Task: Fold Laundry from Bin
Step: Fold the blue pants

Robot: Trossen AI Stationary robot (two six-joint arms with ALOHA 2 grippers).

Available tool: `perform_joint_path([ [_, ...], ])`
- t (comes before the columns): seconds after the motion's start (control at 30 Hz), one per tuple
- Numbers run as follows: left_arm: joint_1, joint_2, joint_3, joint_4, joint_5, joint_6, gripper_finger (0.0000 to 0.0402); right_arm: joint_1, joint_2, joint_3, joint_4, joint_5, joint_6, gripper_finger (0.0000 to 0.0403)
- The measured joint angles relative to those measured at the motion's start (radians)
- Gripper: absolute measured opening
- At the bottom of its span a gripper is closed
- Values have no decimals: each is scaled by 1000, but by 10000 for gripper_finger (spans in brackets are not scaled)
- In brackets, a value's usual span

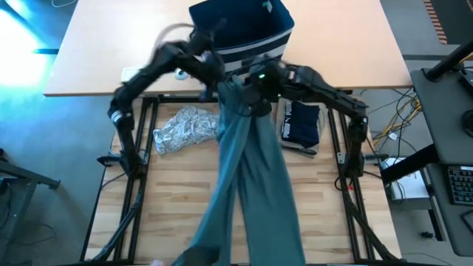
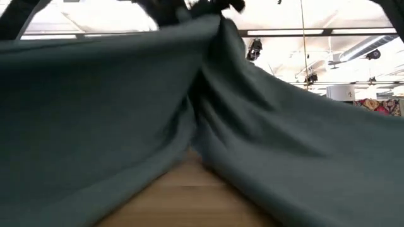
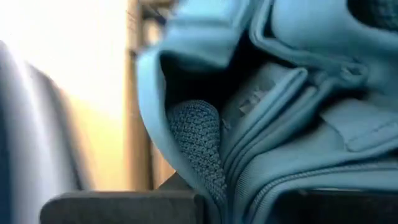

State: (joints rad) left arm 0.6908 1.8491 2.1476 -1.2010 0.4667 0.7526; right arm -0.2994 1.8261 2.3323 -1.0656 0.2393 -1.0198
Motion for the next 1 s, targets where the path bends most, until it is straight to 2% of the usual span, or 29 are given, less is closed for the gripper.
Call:
perform_joint_path([
  [0.13,-14,-65,215,0,-53,-50,12,8,-56,3,261,-3,71,34],
  [0.23,-24,-208,113,194,-184,-103,12,8,-86,3,454,-7,141,34],
  [0.3,-33,-271,78,243,-262,-128,12,12,-97,2,579,-31,191,34],
  [0.43,-53,-350,92,248,-278,-208,12,18,-101,-2,786,-133,336,34],
  [0.53,-102,-392,146,247,-278,-239,12,30,-101,-2,860,-228,474,34],
  [0.63,-186,-415,206,233,-260,-242,12,58,-100,-2,882,-328,593,34],
  [0.7,-256,-456,187,263,-248,-246,11,88,-100,-2,896,-408,643,34],
  [0.83,-422,-494,182,224,-230,-257,11,169,-98,-2,950,-580,747,34],
  [1.0,-696,-495,182,185,-242,-341,11,285,-97,-2,959,-624,854,34],
])
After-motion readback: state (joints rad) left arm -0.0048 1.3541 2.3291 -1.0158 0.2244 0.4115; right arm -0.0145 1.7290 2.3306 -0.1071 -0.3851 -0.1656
